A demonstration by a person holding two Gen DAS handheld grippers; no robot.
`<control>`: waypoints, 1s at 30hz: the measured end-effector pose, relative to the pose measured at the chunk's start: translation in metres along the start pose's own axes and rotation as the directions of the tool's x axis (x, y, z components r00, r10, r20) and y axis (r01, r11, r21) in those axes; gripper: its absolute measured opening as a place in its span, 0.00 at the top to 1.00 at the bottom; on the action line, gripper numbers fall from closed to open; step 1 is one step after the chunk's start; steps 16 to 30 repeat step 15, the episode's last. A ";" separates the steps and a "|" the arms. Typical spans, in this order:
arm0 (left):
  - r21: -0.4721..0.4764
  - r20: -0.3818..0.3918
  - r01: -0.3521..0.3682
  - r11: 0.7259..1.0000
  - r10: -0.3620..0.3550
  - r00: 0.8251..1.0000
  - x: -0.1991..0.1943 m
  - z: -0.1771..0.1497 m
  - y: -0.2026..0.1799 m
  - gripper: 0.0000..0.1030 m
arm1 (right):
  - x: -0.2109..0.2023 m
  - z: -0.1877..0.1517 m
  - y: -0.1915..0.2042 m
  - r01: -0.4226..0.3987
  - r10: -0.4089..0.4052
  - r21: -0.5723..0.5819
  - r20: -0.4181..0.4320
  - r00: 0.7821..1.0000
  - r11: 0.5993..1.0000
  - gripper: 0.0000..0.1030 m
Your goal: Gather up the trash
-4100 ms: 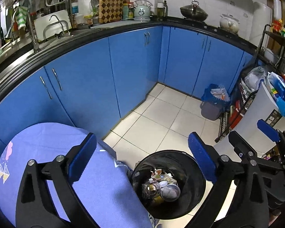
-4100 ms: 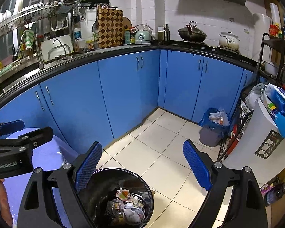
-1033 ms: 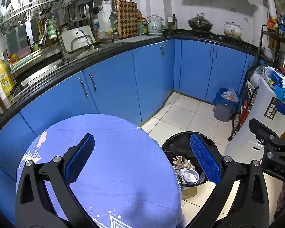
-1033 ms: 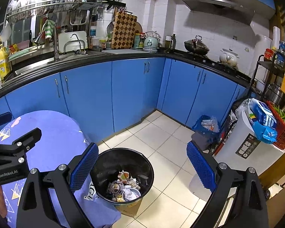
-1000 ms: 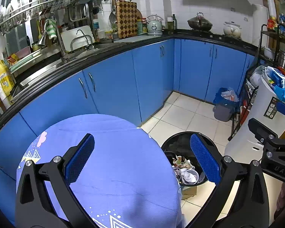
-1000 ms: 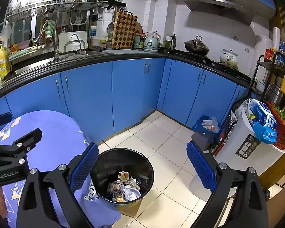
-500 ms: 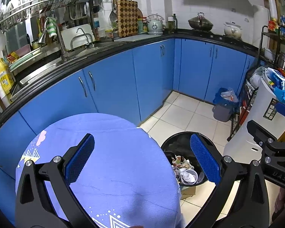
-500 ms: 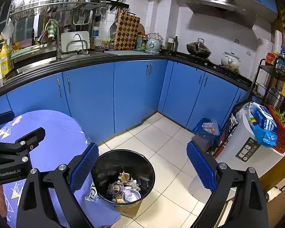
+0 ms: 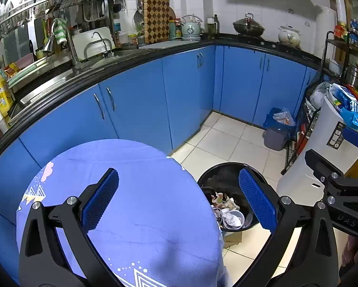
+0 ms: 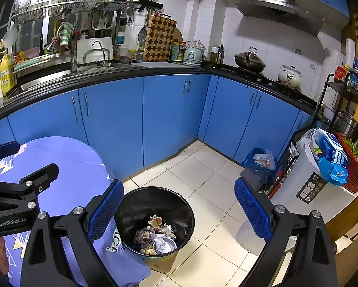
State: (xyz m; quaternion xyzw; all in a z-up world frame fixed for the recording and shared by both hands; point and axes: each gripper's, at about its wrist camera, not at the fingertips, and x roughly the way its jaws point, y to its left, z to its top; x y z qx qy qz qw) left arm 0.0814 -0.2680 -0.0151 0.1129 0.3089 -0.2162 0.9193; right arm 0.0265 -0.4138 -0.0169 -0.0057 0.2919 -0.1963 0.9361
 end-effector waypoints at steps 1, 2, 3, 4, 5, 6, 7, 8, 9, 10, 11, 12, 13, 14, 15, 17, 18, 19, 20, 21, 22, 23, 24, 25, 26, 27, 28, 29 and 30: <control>0.001 0.005 -0.001 1.000 0.001 1.000 0.000 0.000 0.000 0.04 | 0.000 0.000 0.000 -0.001 0.001 0.000 0.000 1.000 1.000 0.11; -0.003 0.003 -0.003 1.000 0.003 1.000 0.001 0.000 0.000 0.04 | 0.000 0.000 -0.001 -0.001 0.001 0.000 0.000 1.000 1.000 0.11; -0.010 -0.001 0.002 1.000 -0.002 1.000 0.001 0.000 0.001 0.04 | 0.001 0.000 -0.001 -0.002 0.002 0.001 -0.001 1.000 1.000 0.11; -0.017 -0.002 0.014 1.000 -0.015 1.000 0.001 0.000 0.002 0.04 | 0.001 -0.001 -0.001 -0.002 0.002 0.002 -0.004 1.000 1.000 0.11; -0.020 -0.002 0.015 1.000 -0.015 1.000 0.001 0.000 0.003 0.04 | 0.001 -0.001 -0.001 0.000 0.000 0.003 -0.005 1.000 1.000 0.11; -0.016 0.001 -0.004 1.000 0.004 1.000 0.001 0.001 0.002 0.04 | 0.001 -0.001 -0.001 0.000 0.000 0.003 -0.006 1.000 1.000 0.11; -0.011 0.005 -0.012 1.000 0.012 1.000 0.001 0.001 0.003 0.04 | 0.001 -0.002 -0.002 -0.001 0.001 0.003 -0.006 1.000 1.000 0.11; -0.007 0.004 -0.016 1.000 0.017 1.000 0.000 0.001 0.003 0.04 | 0.001 -0.002 -0.002 0.000 0.000 0.003 -0.005 1.000 1.000 0.11; -0.010 0.000 -0.019 1.000 0.019 1.000 0.001 0.001 0.004 0.04 | 0.001 -0.002 -0.002 0.001 -0.001 0.003 -0.005 1.000 1.000 0.11; -0.018 -0.005 -0.016 1.000 0.016 1.000 0.001 0.001 0.005 0.04 | 0.002 -0.002 -0.002 0.000 0.000 0.003 -0.006 1.000 1.000 0.11; -0.028 -0.009 -0.005 1.000 0.005 1.000 0.001 0.001 0.006 0.04 | 0.002 -0.002 -0.002 0.000 0.000 0.003 -0.006 1.000 1.000 0.11; -0.033 -0.014 0.003 0.999 -0.003 1.000 0.001 0.000 0.008 0.04 | 0.001 -0.002 -0.002 0.000 0.000 0.004 -0.006 1.000 1.000 0.11; -0.035 -0.017 0.007 0.999 -0.007 1.000 0.002 0.000 0.008 0.04 | 0.001 -0.002 -0.002 -0.002 0.002 0.005 -0.005 1.000 1.000 0.11; -0.032 -0.018 0.008 0.999 -0.009 1.000 0.002 0.000 0.008 0.04 | 0.002 -0.002 -0.002 -0.002 0.002 0.004 -0.005 1.000 1.000 0.11; -0.028 -0.019 0.009 1.000 -0.009 1.000 0.003 0.000 0.008 0.04 | 0.002 -0.002 -0.002 -0.003 0.003 0.003 -0.006 1.000 1.000 0.11; -0.028 -0.019 0.009 1.000 -0.009 1.000 0.003 0.000 0.008 0.04 | 0.002 -0.002 -0.002 -0.003 0.003 0.003 -0.006 1.000 1.000 0.11; -0.028 -0.019 0.009 1.000 -0.009 1.000 0.003 0.000 0.008 0.04 | 0.002 -0.002 -0.002 -0.003 0.003 0.003 -0.006 1.000 1.000 0.11; -0.028 -0.019 0.009 1.000 -0.009 1.000 0.003 0.000 0.008 0.04 | 0.002 -0.002 -0.002 -0.003 0.003 0.003 -0.006 1.000 1.000 0.11; -0.028 -0.019 0.009 1.000 -0.009 1.000 0.003 0.000 0.008 0.04 | 0.002 -0.002 -0.002 -0.003 0.003 0.003 -0.006 1.000 1.000 0.11; -0.028 -0.019 0.009 1.000 -0.009 1.000 0.003 0.000 0.008 0.04 | 0.002 -0.002 -0.002 -0.003 0.003 0.003 -0.006 1.000 1.000 0.11; -0.028 -0.019 0.009 1.000 -0.009 1.000 0.003 0.000 0.008 0.04 | 0.002 -0.002 -0.002 -0.003 0.003 0.003 -0.006 1.000 1.000 0.11; -0.028 -0.019 0.009 1.000 -0.009 1.000 0.003 0.000 0.008 0.04 | 0.002 -0.002 -0.002 -0.003 0.003 0.003 -0.006 1.000 1.000 0.11; -0.028 -0.019 0.009 1.000 -0.009 1.000 0.003 0.000 0.008 0.04 | 0.002 -0.002 -0.002 -0.003 0.003 0.003 -0.006 1.000 1.000 0.11; -0.028 -0.019 0.009 1.000 -0.009 1.000 0.003 0.000 0.008 0.04 | 0.002 -0.002 -0.002 -0.003 0.003 0.003 -0.006 1.000 1.000 0.11; -0.028 -0.019 0.009 1.000 -0.009 1.000 0.003 0.000 0.008 0.04 | 0.002 -0.002 -0.002 -0.003 0.003 0.003 -0.006 1.000 1.000 0.11; -0.028 -0.019 0.009 1.000 -0.009 1.000 0.003 0.000 0.008 0.04 | 0.002 -0.002 -0.002 -0.003 0.003 0.003 -0.006 1.000 1.000 0.11; -0.028 -0.019 0.009 1.000 -0.009 1.000 0.003 0.000 0.008 0.04 | 0.002 -0.002 -0.002 -0.003 0.003 0.003 -0.006 1.000 1.000 0.11; -0.028 -0.019 0.009 1.000 -0.009 1.000 0.003 0.000 0.008 0.04 | 0.002 -0.002 -0.002 -0.003 0.003 0.003 -0.006 1.000 1.000 0.11; -0.028 -0.019 0.009 1.000 -0.009 1.000 0.003 0.000 0.008 0.04 | 0.002 -0.002 -0.002 -0.003 0.003 0.003 -0.006 1.000 1.000 0.11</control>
